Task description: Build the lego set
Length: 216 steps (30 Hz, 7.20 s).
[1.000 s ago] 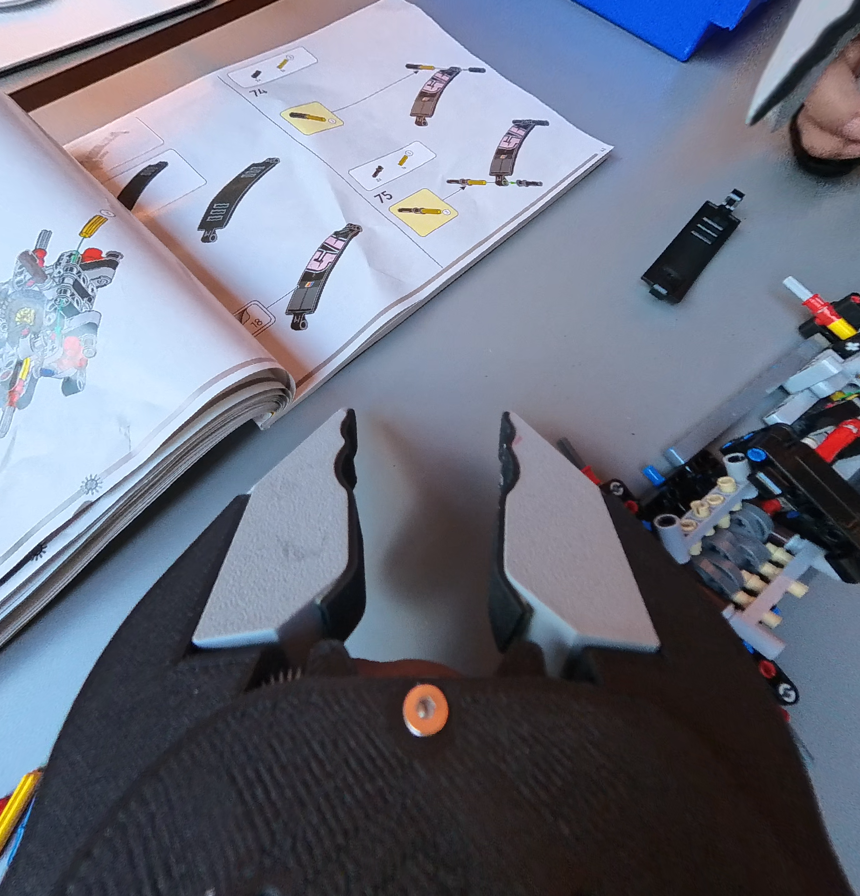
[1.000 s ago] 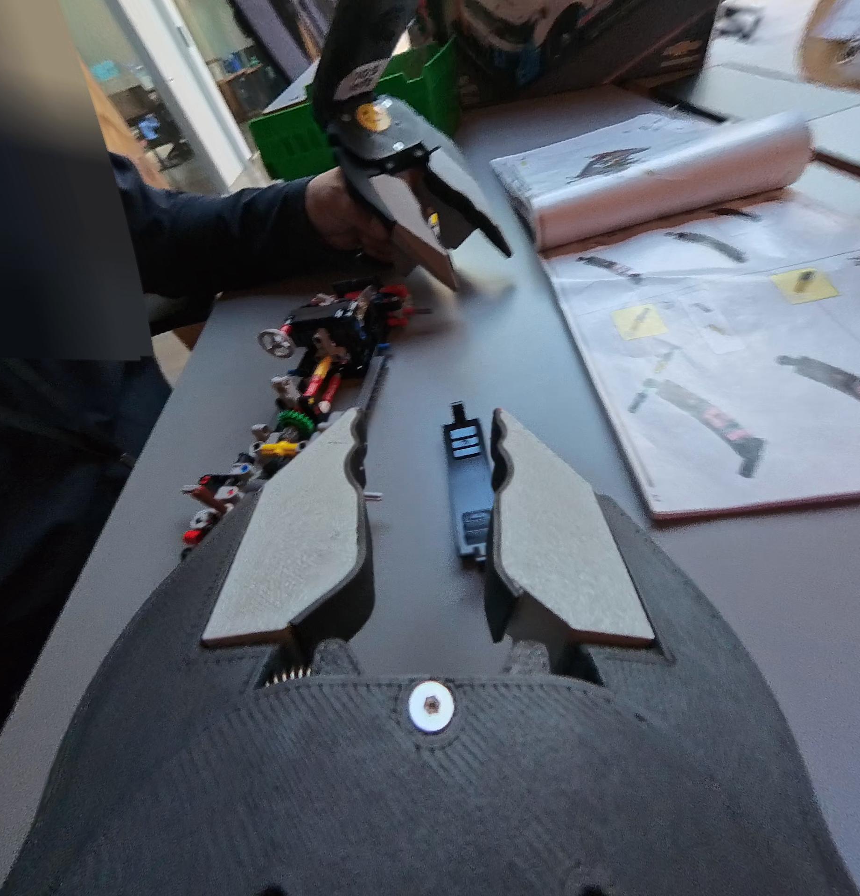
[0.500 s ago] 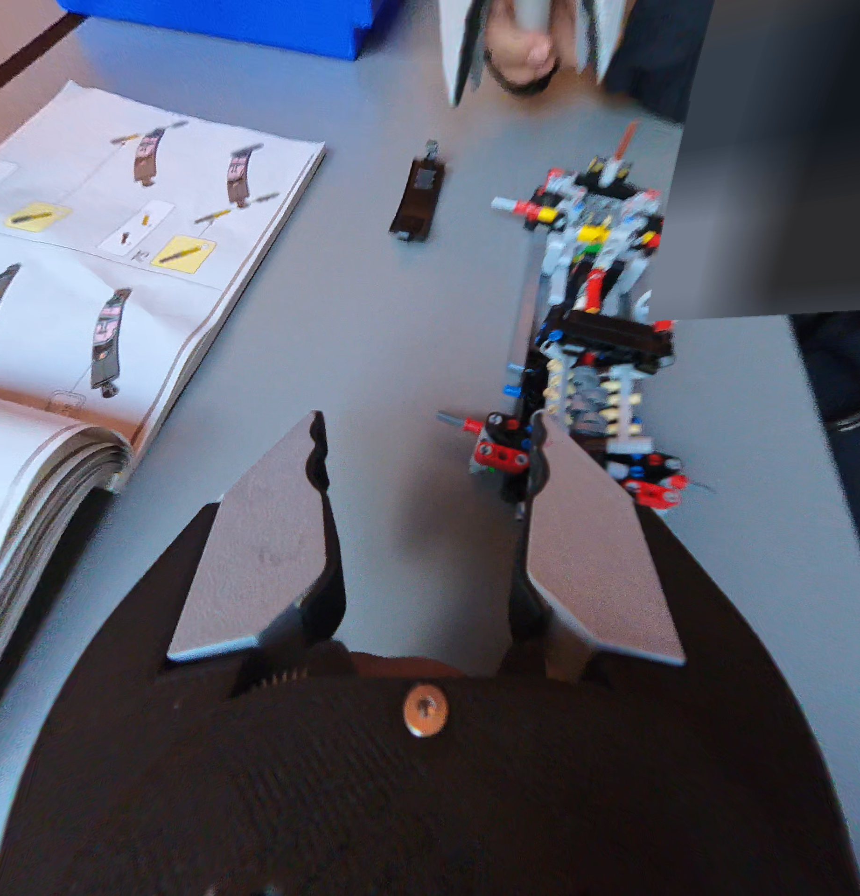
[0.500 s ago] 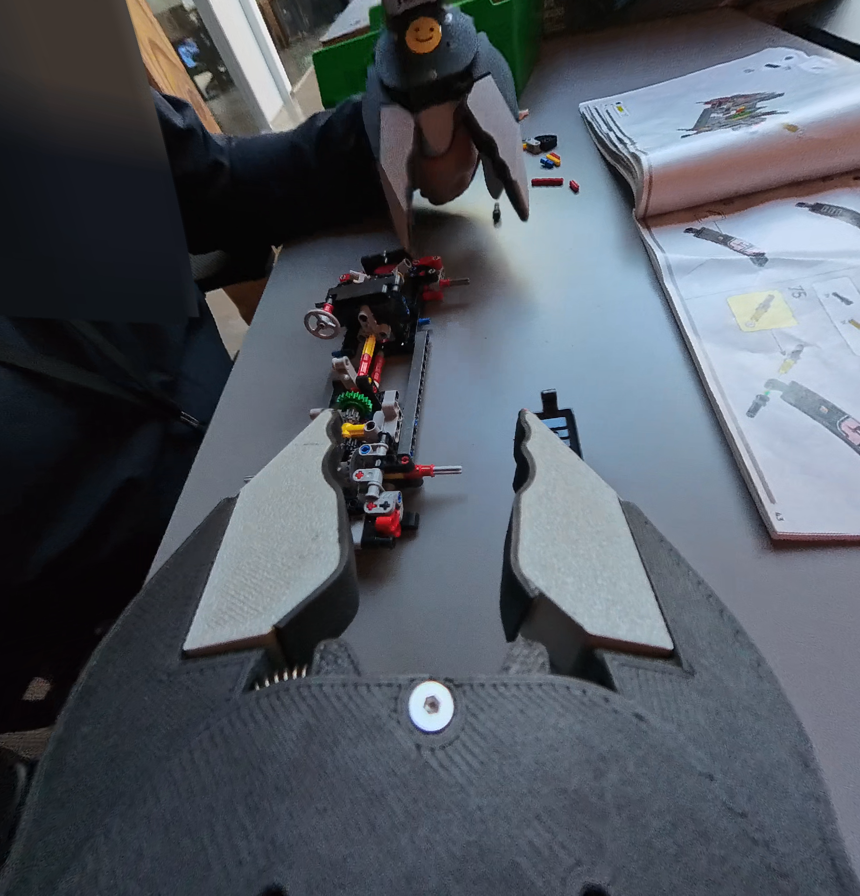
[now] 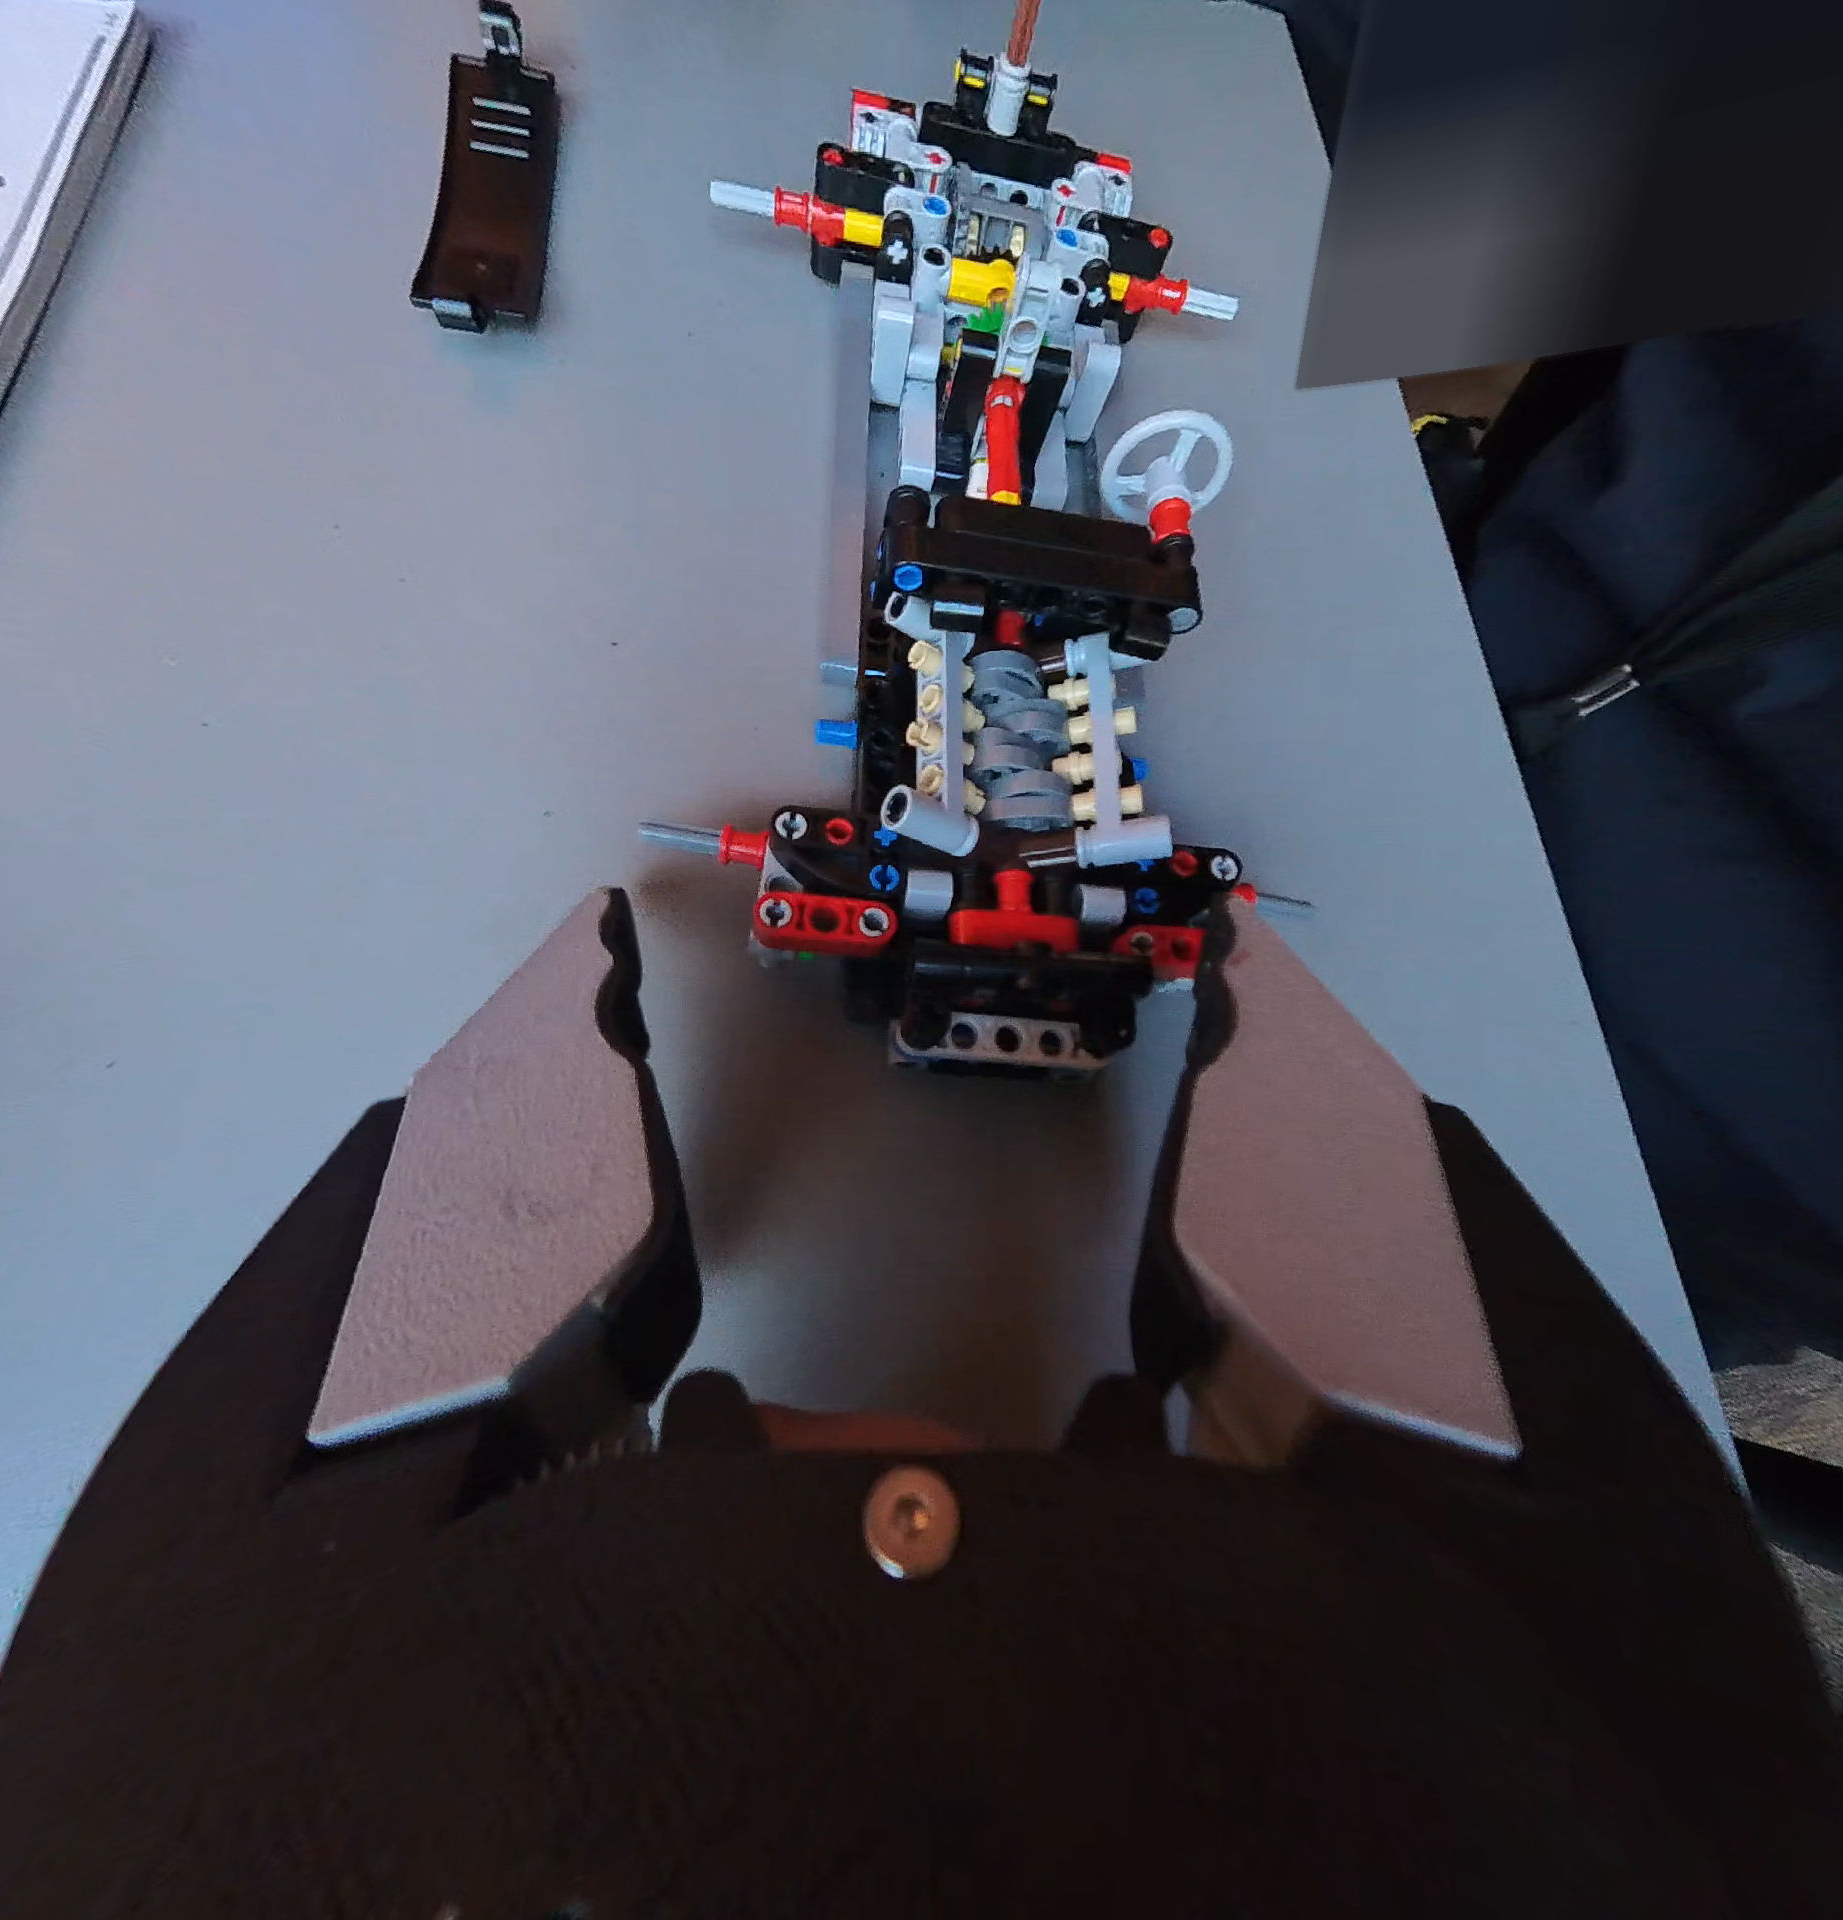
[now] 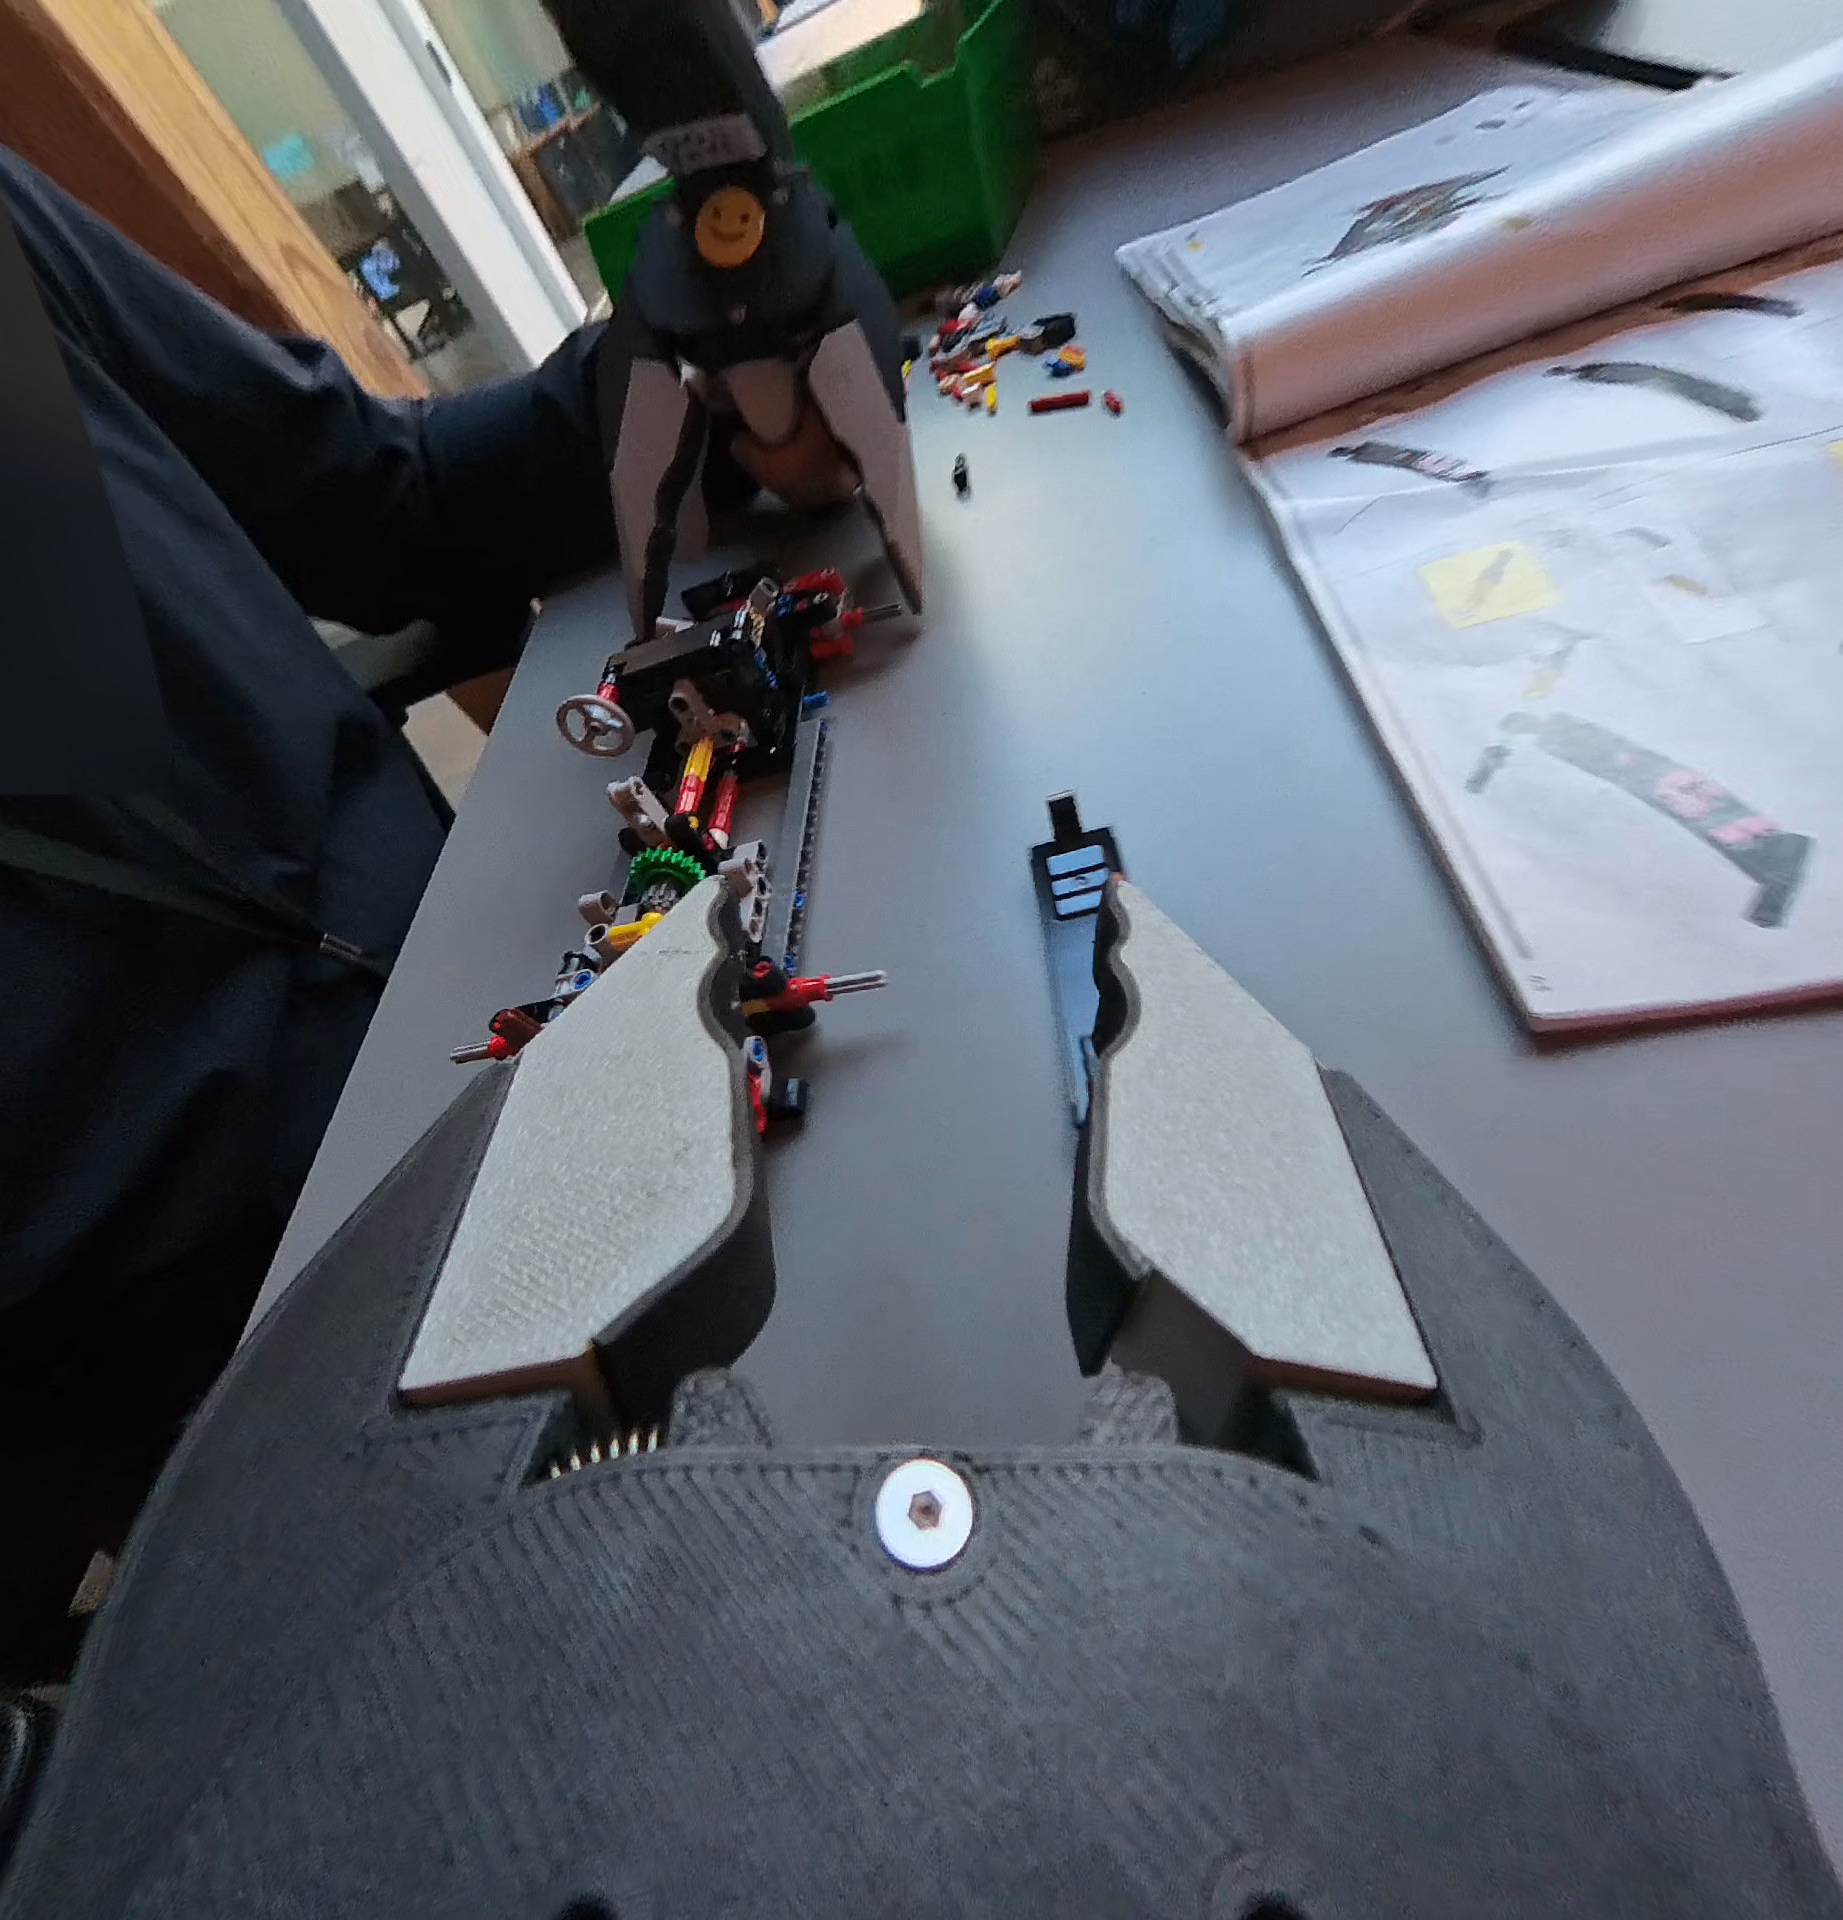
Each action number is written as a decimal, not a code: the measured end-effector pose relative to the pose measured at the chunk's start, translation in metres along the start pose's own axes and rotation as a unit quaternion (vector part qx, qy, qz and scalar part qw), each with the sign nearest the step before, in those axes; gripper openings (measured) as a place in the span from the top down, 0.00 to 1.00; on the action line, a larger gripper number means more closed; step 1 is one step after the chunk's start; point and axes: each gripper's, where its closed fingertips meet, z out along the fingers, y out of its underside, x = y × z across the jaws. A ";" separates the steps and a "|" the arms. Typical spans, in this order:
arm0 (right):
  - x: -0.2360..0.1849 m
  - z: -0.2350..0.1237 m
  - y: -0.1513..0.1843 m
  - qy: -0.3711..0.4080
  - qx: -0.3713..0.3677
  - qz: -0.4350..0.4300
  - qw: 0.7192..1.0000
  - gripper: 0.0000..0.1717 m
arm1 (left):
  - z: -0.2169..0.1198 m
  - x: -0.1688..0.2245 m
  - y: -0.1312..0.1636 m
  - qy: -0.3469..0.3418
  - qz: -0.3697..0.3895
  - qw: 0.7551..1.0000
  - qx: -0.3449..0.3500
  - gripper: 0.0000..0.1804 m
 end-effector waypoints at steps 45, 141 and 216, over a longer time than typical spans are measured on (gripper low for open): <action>0.043 -0.020 -0.007 0.107 0.020 -0.016 0.994 0.66 | -0.058 -0.095 -0.029 -0.272 -0.115 0.944 0.145 0.69; -0.001 0.057 0.001 -0.110 -0.060 0.278 0.952 0.87 | 0.007 -0.065 -0.085 -0.349 0.283 0.893 0.026 0.69; 0.038 0.018 -0.036 0.071 0.099 0.076 0.990 0.85 | -0.433 0.038 0.336 -0.394 -0.522 0.732 -0.191 0.46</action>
